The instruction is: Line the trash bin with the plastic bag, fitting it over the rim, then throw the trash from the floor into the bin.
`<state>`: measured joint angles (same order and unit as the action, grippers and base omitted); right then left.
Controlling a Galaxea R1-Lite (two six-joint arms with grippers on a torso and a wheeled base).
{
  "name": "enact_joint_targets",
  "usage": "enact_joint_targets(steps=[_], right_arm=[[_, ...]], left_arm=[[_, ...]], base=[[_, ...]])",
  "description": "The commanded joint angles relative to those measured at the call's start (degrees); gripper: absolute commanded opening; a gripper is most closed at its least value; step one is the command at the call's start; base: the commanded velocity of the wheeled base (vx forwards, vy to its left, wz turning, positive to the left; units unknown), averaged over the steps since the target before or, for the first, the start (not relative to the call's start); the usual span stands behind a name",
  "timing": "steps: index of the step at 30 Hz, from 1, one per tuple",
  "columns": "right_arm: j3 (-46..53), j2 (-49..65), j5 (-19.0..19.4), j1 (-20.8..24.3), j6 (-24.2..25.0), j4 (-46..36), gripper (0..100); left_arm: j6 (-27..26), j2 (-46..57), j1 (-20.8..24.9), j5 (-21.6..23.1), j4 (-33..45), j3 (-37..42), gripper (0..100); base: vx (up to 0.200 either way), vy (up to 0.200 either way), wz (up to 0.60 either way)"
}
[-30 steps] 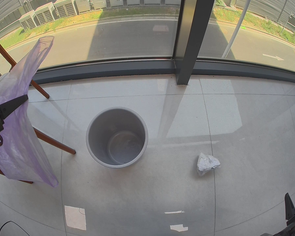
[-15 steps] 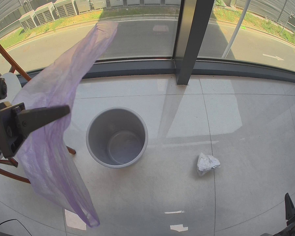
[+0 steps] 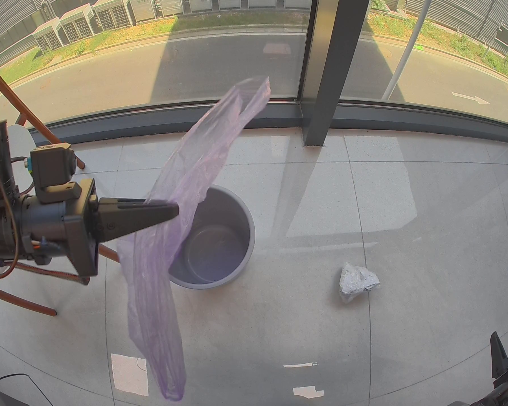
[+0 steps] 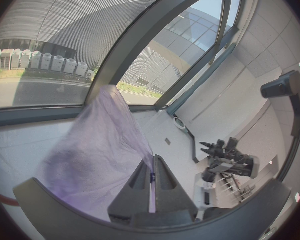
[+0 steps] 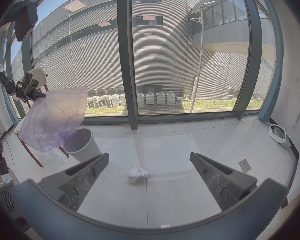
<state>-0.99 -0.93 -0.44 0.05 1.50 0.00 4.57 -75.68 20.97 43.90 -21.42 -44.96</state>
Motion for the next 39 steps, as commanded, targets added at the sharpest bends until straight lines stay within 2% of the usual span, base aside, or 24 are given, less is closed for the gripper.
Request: enact_joint_targets(steps=[1, 8, 18, 21, 23, 28, 34, 39], right_arm=[[1.0, 0.9, 0.0, 0.0, 0.0, 0.0, 100], [1.0, 0.9, 0.0, 0.0, 0.0, 0.0, 100], [1.0, 0.9, 0.0, 0.0, 0.0, 0.0, 100], [1.0, 0.9, 0.0, 0.0, 0.0, 0.0, 100], [1.0, 0.9, 0.0, 0.0, 0.0, 0.0, 100], [1.0, 0.9, 0.0, 0.0, 0.0, 0.0, 100], [1.0, 0.9, 0.0, 0.0, 0.0, 0.0, 100], [1.0, 0.9, 0.0, 0.0, 0.0, 0.0, 100]], left_arm=[[-5.0, -9.8, -6.2, 0.0, -3.0, -4.1, 0], [-4.3, -16.3, -10.5, -0.1, -15.3, -7.2, 0], [-4.7, -16.4, -13.5, -0.5, -16.1, -6.0, 0], [-4.9, -16.3, -15.1, -2.4, -16.2, -6.1, 0], [-7.1, -16.7, -15.6, -7.5, -16.5, -7.0, 0], [-10.7, -17.4, -15.5, -15.8, -16.6, -7.9, 0], [-11.5, -16.8, -12.2, -17.8, -16.4, -6.5, 0], [-11.5, -16.6, -12.1, -18.4, -15.8, -7.4, 0]], base=[[0.0, 0.0, 0.0], [0.0, 0.0, 0.0], [0.0, 0.0, 0.0], [0.0, 0.0, 0.0], [0.0, 0.0, 0.0], [0.0, 0.0, 0.0], [0.0, 0.0, 0.0], [0.2, 0.12, 0.0]])
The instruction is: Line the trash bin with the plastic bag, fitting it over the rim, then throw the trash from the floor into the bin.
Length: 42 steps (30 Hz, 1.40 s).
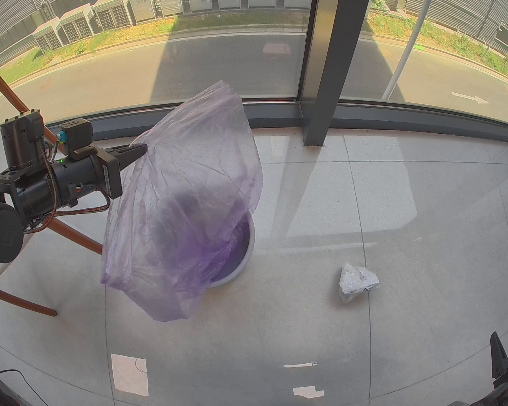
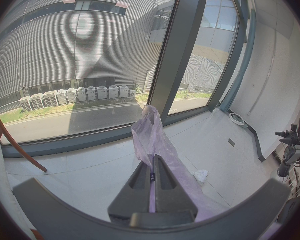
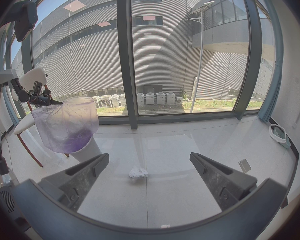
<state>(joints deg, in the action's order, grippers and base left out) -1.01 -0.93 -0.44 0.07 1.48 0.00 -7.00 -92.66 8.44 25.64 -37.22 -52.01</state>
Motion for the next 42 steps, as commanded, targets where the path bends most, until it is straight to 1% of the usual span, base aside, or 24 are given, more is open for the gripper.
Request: enact_joint_targets(steps=[1, 10, 13, 16, 21, 22, 25, 26, 28, 29, 30, 31, 33, 36, 38, 39, 41, 42], right_arm=[[1.0, 0.9, 0.0, 0.0, 0.0, 0.0, 100], [1.0, 0.9, 0.0, 0.0, 0.0, 0.0, 100], [1.0, 0.9, 0.0, 0.0, 0.0, 0.0, 100], [1.0, 0.9, 0.0, 0.0, 0.0, 0.0, 100], [1.0, 0.9, 0.0, 0.0, 0.0, 0.0, 100], [1.0, 0.9, 0.0, 0.0, 0.0, 0.0, 100], [1.0, 0.9, 0.0, 0.0, 0.0, 0.0, 100], [1.0, 0.9, -0.1, 0.0, 0.0, 0.0, 100], [1.0, 0.9, -0.3, 0.0, 0.0, 0.1, 100], [1.0, 0.9, -0.3, 0.0, -0.1, 0.0, 100], [1.0, 0.9, -0.3, -0.1, -0.1, 0.0, 100], [1.0, 0.9, -0.3, -0.1, -0.2, -0.1, 100], [0.9, 0.9, -0.1, -0.2, -0.6, -0.3, 100], [0.8, 0.9, 0.1, -0.1, -1.5, -0.3, 100], [0.9, 0.9, 0.1, -0.1, -1.5, -0.3, 100], [0.9, 0.9, 0.1, -0.1, -1.7, -0.2, 100], [0.9, 0.9, 0.1, -0.1, -1.7, -0.2, 100], [0.9, 0.9, 0.3, -0.1, -2.2, -0.3, 100]], left_arm=[[0.1, 0.4, 0.4, -0.1, 0.0, -0.1, 0], [0.0, 2.3, 0.5, -0.8, -0.8, 1.3, 0], [0.0, 4.0, 0.6, -2.3, -0.3, 1.5, 0], [0.0, 4.4, 0.7, -2.3, -0.6, 2.7, 0], [0.9, 6.1, 6.4, -2.3, -0.7, 6.0, 0], [1.7, 6.8, 8.3, -2.3, -0.6, 7.4, 0], [3.1, 9.1, 11.4, -2.4, -0.8, 11.6, 0], [2.8, 9.6, 12.7, -2.7, -0.8, 13.6, 0], [2.7, 9.8, 13.8, -3.1, -0.8, 15.1, 0], [1.0, 10.0, 16.4, -4.6, -0.8, 17.6, 0], [0.5, 10.0, 16.9, -4.9, -0.8, 18.0, 0], [-1.5, 9.9, 18.4, -5.8, -0.8, 18.6, 0], [-4.6, 9.4, 20.7, -6.1, 0.0, 19.1, 0], [-9.2, 6.5, 25.6, -6.7, 0.2, 19.4, 0], [-11.5, 3.7, 26.2, -6.9, 0.0, 19.3, 0], [-15.0, 2.1, 26.4, -7.1, 0.0, 19.3, 0], [-19.5, 1.6, 26.3, -7.5, 0.1, 19.7, 0], [-22.2, 1.5, 26.3, -8.6, 0.1, 20.5, 0]], base=[[0.2, 0.0, 0.0], [0.2, 0.0, 0.0], [0.0, 0.2, 0.0], [0.0, 0.2, 0.0], [0.0, 0.2, 0.0], [0.0, 0.2, 0.0], [0.0, 0.0, 0.0], [0.0, 0.0, 0.0], [0.0, 0.0, 0.0], [0.0, 0.0, 0.0], [0.0, 0.0, 0.0], [0.0, 0.0, 0.0], [0.0, 0.0, 0.0], [0.0, 0.0, 0.0], [0.0, 0.0, 0.0], [0.0, 0.0, 0.0], [0.0, 0.0, 0.0], [0.0, 0.0, 0.0]])
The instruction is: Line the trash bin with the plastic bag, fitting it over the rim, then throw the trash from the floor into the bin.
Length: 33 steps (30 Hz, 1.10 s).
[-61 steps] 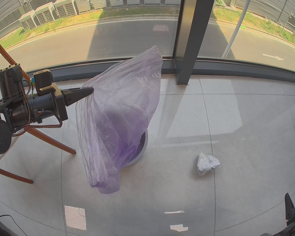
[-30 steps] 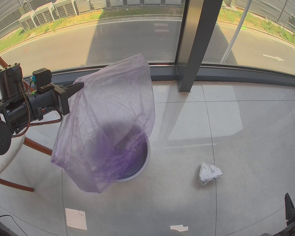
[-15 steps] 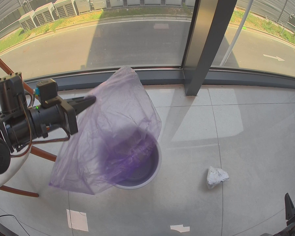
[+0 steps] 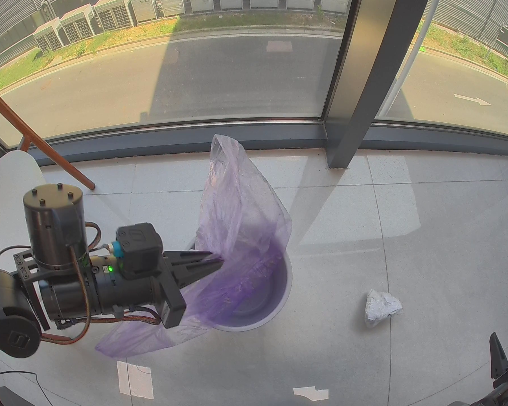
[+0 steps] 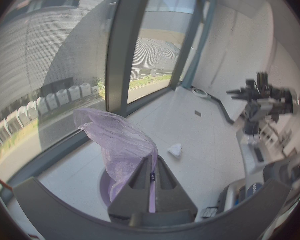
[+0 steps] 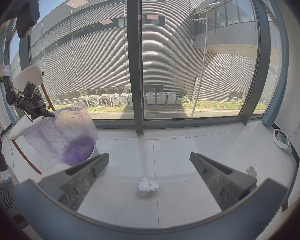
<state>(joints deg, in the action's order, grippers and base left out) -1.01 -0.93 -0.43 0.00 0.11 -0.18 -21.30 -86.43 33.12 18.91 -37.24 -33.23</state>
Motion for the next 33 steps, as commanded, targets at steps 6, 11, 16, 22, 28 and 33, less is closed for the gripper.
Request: enact_joint_targets(steps=[6, 11, 16, 22, 28, 33], right_arm=[[0.8, 0.9, 3.0, 0.0, -4.4, 0.1, 100], [-1.7, 0.9, 3.9, 0.1, -4.3, 2.6, 100], [-25.7, -29.8, 6.7, 8.0, 0.9, 14.9, 100], [-42.8, -48.4, 7.5, 28.3, 24.4, 3.8, 100], [-46.7, -60.7, 7.5, 41.0, 24.9, 2.3, 100], [-51.4, -74.1, 7.8, 46.0, 24.9, 3.4, 100]], left_arm=[[-9.0, -3.7, 1.8, -8.5, -2.7, 11.0, 0], [-7.1, -3.6, 1.8, -9.1, -4.6, 12.2, 0], [-6.6, -3.7, 1.8, -9.6, -4.6, 9.6, 0], [-5.5, -5.1, 1.9, -9.5, -4.8, 5.0, 0], [-5.2, -6.0, 1.9, -9.5, -5.0, 3.4, 0], [-5.2, -7.7, 2.1, -9.2, -5.1, 0.1, 0]], base=[[0.0, 0.0, 0.0], [0.0, 0.0, 0.0], [0.0, 0.0, 0.0], [0.0, 0.0, 0.0], [0.0, 0.0, 0.0], [0.0, 0.0, 0.0]])
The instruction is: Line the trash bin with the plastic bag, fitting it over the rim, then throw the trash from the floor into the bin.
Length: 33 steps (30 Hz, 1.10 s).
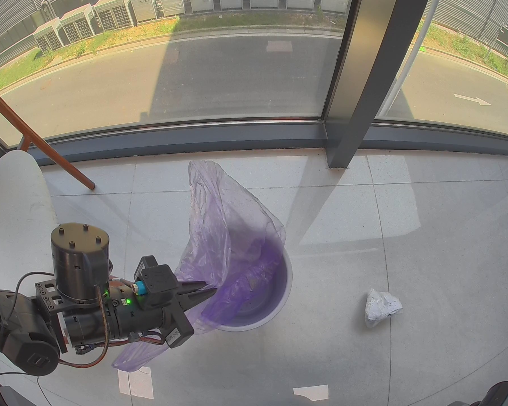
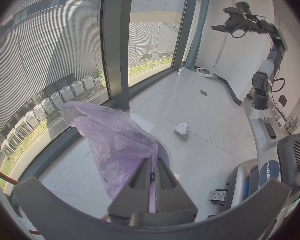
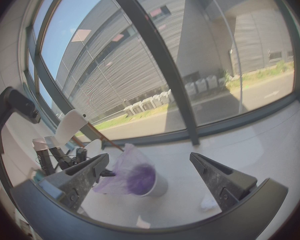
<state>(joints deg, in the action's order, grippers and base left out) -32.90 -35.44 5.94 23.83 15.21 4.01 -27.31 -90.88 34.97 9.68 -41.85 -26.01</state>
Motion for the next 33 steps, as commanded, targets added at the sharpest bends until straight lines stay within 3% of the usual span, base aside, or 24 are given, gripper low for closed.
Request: enact_joint_targets(steps=[1, 6, 20, 25, 33], right_arm=[[-19.5, -39.6, 1.4, 22.1, 9.8, -0.8, 100], [-24.3, -52.5, 0.1, 24.2, 9.6, 9.1, 100], [-31.1, -63.1, -2.5, 26.6, 9.7, 10.0, 100], [-32.1, -65.1, -2.5, 25.6, 8.7, 10.1, 100], [-34.9, -68.4, -2.3, 20.2, 6.9, 10.1, 100]], left_arm=[[0.9, -3.2, 0.3, 0.1, -0.5, -7.1, 0], [2.3, -5.1, 4.3, -0.1, -0.9, -9.8, 0], [2.7, -8.3, 8.6, -0.4, -1.0, -9.8, 0], [2.7, -8.3, 8.7, -0.4, -0.9, -9.7, 0], [2.7, -8.3, 8.7, -0.4, -0.9, -9.7, 0]], base=[[0.0, 0.0, 0.0], [0.0, 0.0, 0.0], [0.0, 0.0, 0.0], [0.0, 0.0, 0.0], [0.0, 0.0, 0.0]])
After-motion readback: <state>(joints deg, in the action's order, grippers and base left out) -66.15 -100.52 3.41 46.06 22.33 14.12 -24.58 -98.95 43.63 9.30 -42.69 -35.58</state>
